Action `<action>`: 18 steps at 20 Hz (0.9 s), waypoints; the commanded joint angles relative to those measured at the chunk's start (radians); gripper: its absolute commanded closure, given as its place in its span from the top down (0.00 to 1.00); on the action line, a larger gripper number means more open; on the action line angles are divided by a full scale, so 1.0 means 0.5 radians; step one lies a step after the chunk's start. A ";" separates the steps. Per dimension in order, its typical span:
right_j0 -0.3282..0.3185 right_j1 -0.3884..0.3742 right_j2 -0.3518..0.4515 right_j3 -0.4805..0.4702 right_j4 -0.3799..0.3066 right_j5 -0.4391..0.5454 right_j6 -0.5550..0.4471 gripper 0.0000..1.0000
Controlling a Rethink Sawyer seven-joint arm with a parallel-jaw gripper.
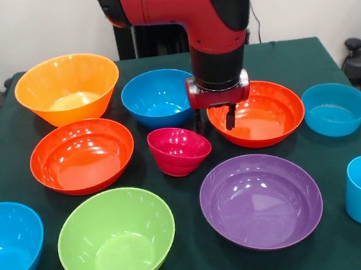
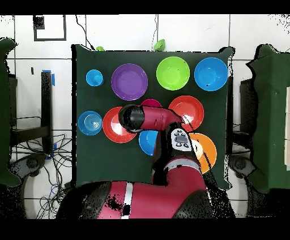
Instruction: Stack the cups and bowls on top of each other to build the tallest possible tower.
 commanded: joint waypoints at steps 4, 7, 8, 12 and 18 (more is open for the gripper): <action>0.010 0.100 0.229 -0.238 -0.133 -0.042 -0.043 1.00; -0.003 0.063 0.244 -0.201 -0.137 -0.018 -0.063 1.00; -0.004 0.059 0.248 -0.208 -0.133 0.007 -0.070 1.00; 0.013 -0.034 0.216 -0.215 -0.158 0.159 -0.129 1.00; -0.013 -0.208 0.221 -0.277 -0.150 0.584 -0.246 1.00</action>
